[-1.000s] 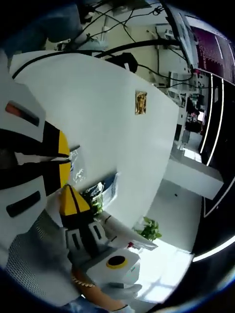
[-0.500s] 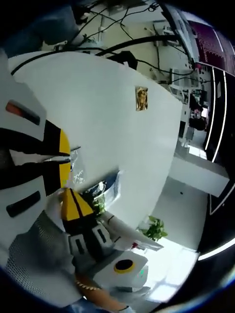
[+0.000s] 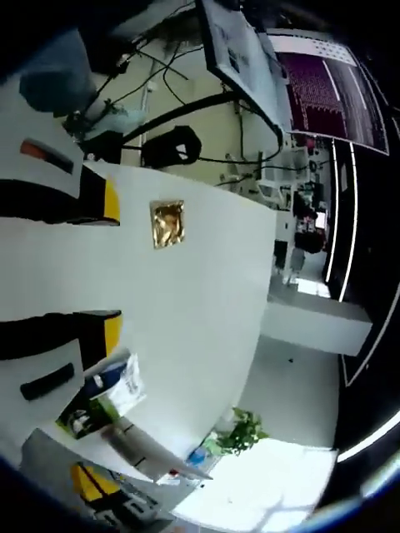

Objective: Arrange the skincare products in the storage area until every visible bottle or jar stands upright without overlapping.

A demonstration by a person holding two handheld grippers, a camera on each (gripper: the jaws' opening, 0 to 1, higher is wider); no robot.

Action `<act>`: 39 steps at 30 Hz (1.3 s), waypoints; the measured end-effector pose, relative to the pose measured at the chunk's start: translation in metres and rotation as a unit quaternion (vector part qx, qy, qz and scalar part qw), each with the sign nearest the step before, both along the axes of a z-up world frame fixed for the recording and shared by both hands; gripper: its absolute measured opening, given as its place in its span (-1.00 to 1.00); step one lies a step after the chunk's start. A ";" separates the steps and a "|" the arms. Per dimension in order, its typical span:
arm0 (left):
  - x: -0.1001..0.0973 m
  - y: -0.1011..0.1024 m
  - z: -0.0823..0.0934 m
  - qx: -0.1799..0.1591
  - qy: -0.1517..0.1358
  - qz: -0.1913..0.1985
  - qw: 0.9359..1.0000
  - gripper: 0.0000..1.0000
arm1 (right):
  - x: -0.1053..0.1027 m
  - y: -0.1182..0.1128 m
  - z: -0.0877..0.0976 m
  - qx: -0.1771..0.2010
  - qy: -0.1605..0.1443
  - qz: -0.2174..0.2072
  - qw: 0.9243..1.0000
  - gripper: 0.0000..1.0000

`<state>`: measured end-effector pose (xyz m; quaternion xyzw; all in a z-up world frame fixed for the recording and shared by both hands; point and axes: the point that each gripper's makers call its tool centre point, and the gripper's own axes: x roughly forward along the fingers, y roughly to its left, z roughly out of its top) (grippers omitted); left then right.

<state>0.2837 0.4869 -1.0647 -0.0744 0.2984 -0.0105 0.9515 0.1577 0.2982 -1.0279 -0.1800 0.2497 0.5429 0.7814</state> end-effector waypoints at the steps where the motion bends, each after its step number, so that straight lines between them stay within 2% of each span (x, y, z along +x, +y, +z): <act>1: 0.012 0.006 -0.006 0.015 0.017 0.007 1.000 -0.08 | -0.001 -0.001 0.002 0.001 -0.002 -0.003 1.000 -1.00; 3: 0.030 0.016 -0.011 0.038 0.030 0.018 0.999 -0.09 | 0.000 -0.003 0.005 0.006 -0.008 -0.007 1.000 -1.00; 5: 0.046 0.021 -0.022 0.046 0.058 0.026 0.997 -0.10 | 0.003 -0.006 0.004 0.002 -0.016 -0.014 1.000 -1.00; 7: 0.056 0.026 -0.033 0.058 0.092 0.031 0.994 -0.06 | 0.007 -0.010 0.004 0.001 -0.021 -0.029 0.999 -1.00; 10: 0.068 0.033 -0.043 0.092 0.114 0.030 0.989 -0.02 | 0.008 -0.015 0.005 0.003 -0.022 -0.036 0.999 -1.00; 11: 0.071 0.035 -0.049 0.082 0.129 0.042 0.987 -0.03 | 0.008 -0.018 0.005 0.004 -0.023 -0.039 0.999 -1.00; 12: 0.084 0.034 -0.049 0.050 0.106 0.057 0.991 -0.02 | 0.009 -0.021 0.006 0.005 -0.028 -0.041 0.999 -1.00; 13: 0.081 0.030 -0.052 0.031 0.121 0.062 0.990 0.05 | 0.010 -0.022 0.007 0.007 -0.031 -0.042 0.999 -1.00; 14: 0.090 0.041 -0.050 0.057 0.108 0.067 0.990 0.09 | 0.011 -0.025 0.008 0.009 -0.034 -0.045 0.998 -1.00; 15: 0.093 0.039 -0.050 0.064 0.111 0.058 0.990 0.10 | 0.013 -0.027 0.009 0.011 -0.034 -0.049 0.998 -1.00; 17: 0.095 0.034 -0.047 0.063 0.114 0.056 0.990 -0.01 | 0.015 -0.030 0.011 0.014 -0.030 -0.056 0.998 -1.00; 18: 0.093 0.031 -0.047 0.066 0.109 0.060 0.990 -0.07 | 0.015 -0.032 0.012 0.017 -0.031 -0.058 0.998 -1.00; 20: 0.093 0.030 -0.045 0.071 0.104 0.059 0.990 -0.32 | 0.014 -0.035 0.012 0.010 -0.041 -0.054 0.998 -1.00; 21: 0.090 0.034 -0.049 0.070 0.116 0.077 0.988 -0.31 | 0.014 -0.038 0.010 0.000 -0.048 -0.049 0.998 -1.00; 23: 0.093 0.033 -0.051 0.064 0.119 0.074 0.988 -0.32 | 0.013 -0.041 0.008 -0.004 -0.050 -0.049 0.998 -1.00; 26: 0.083 0.029 -0.045 0.067 0.118 0.084 0.987 -0.35 | 0.015 -0.041 0.011 0.002 -0.052 -0.052 0.997 -1.00; 27: 0.079 0.027 -0.043 0.062 0.121 0.085 0.987 -0.35 | 0.015 -0.041 0.011 0.004 -0.051 -0.053 0.997 -1.00; 29: 0.070 0.014 -0.040 0.031 0.129 0.064 0.989 -0.35 | 0.015 -0.040 0.010 0.010 -0.036 -0.054 0.998 -1.00; 30: 0.065 0.012 -0.036 0.033 0.130 0.059 0.989 -0.35 | 0.015 -0.039 0.010 0.013 -0.031 -0.054 0.998 -1.00; 33: 0.047 0.006 -0.013 0.064 0.103 0.028 0.992 -0.36 | 0.012 -0.037 0.009 0.024 -0.016 -0.051 0.998 -1.00; 39: 0.006 -0.010 0.029 0.040 0.056 0.002 0.998 -0.36 | 0.009 -0.036 0.008 0.040 0.018 -0.048 0.998 -1.00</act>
